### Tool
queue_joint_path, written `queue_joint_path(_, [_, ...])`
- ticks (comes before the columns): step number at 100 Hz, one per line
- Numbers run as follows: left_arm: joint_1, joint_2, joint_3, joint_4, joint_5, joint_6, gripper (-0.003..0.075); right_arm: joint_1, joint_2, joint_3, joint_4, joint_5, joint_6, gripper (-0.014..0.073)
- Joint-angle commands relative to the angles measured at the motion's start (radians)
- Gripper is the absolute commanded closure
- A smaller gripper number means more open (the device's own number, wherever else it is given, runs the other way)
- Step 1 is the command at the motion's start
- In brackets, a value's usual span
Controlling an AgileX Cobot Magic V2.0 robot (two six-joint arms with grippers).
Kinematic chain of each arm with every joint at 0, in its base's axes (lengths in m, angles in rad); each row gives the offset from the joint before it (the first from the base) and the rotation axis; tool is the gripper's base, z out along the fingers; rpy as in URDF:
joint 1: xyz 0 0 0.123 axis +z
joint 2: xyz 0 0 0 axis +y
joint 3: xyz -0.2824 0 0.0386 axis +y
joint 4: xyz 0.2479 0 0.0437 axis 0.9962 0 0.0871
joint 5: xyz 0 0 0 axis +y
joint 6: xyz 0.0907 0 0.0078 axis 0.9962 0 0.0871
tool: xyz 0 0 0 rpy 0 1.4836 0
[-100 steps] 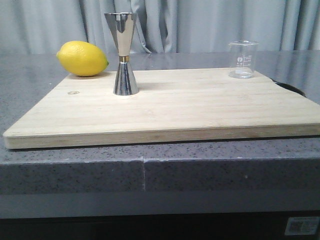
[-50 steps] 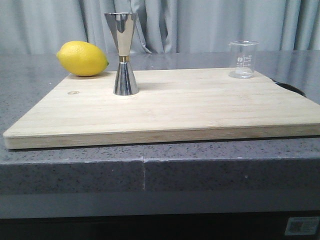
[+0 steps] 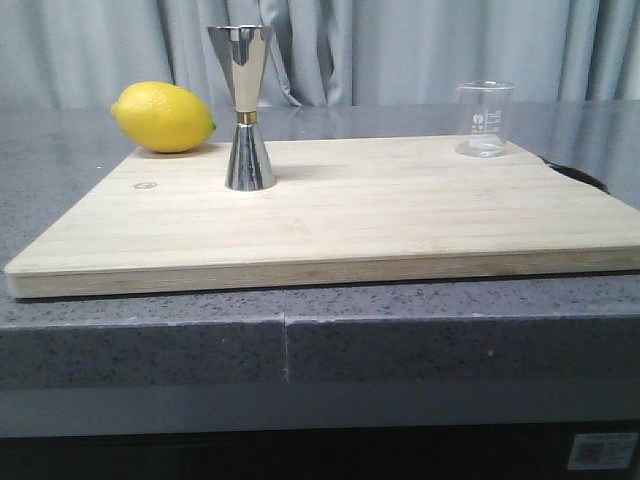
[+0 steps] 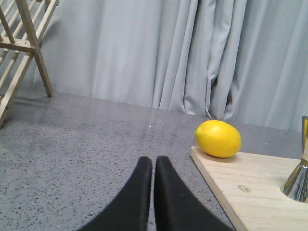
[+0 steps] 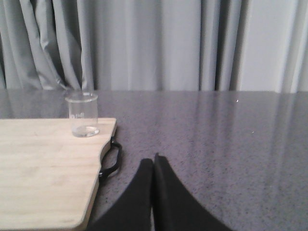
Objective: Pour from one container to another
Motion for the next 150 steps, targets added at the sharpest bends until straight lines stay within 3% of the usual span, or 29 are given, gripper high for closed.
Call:
queue_joint_path(1, [-0.001,-0.021,0.028,-0.007,-0.082,0.000,0.0739,-0.033,-0.024,0.005,-0.015,-0.058,0.012,0.0664])
queue_joint_path(19, [-0.001,-0.021,0.028,-0.007,-0.082,0.000,0.0739,-0.084,-0.049,0.005,-0.029,-0.054,0.012,0.0664])
queue_joint_path(84, [-0.001,-0.021,0.028,-0.007,-0.082,0.000,0.0739,-0.084,-0.049,0.005,-0.034,0.052,0.012,0.0664])
queue_joint_path(150, [-0.001,-0.021,0.028,-0.007,-0.082,0.000,0.0739,-0.084,-0.049,0.005,-0.034,0.050,0.012,0.0664])
